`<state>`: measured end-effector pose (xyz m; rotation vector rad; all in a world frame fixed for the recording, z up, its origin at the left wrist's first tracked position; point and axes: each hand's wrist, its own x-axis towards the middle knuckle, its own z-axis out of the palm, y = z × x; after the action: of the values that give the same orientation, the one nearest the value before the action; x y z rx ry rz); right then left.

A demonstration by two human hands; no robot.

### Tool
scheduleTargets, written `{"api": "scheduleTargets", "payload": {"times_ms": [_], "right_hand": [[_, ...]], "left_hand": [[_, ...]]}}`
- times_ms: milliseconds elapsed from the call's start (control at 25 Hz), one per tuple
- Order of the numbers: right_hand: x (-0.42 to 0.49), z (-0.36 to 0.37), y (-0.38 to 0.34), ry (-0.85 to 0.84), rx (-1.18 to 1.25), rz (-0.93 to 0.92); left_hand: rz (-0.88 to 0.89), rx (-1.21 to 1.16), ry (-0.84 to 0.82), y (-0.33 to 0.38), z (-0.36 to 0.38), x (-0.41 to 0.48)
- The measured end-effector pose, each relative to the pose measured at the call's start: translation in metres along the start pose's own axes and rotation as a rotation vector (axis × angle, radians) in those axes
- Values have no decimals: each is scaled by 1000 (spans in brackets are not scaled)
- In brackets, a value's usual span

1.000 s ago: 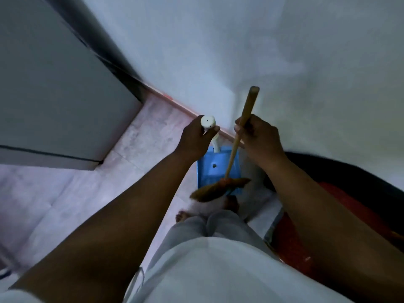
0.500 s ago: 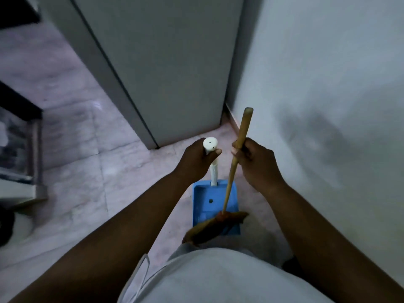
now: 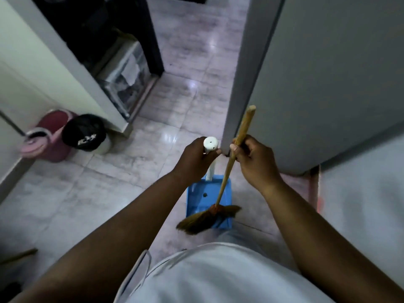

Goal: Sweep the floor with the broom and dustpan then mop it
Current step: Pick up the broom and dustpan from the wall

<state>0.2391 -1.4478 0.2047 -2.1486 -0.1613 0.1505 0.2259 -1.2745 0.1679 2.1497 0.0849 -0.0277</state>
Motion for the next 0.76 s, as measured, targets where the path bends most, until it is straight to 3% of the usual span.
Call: {"api": "scheduleTargets", "payload": {"times_ms": [440, 760], "right_hand": [[112, 130, -94, -570, -20, -349], [105, 299, -190, -799, -22, -476]], "left_hand": [[-373, -44, 533, -72, -122, -23], [-503, -120, 757, -170, -247, -91]]}}
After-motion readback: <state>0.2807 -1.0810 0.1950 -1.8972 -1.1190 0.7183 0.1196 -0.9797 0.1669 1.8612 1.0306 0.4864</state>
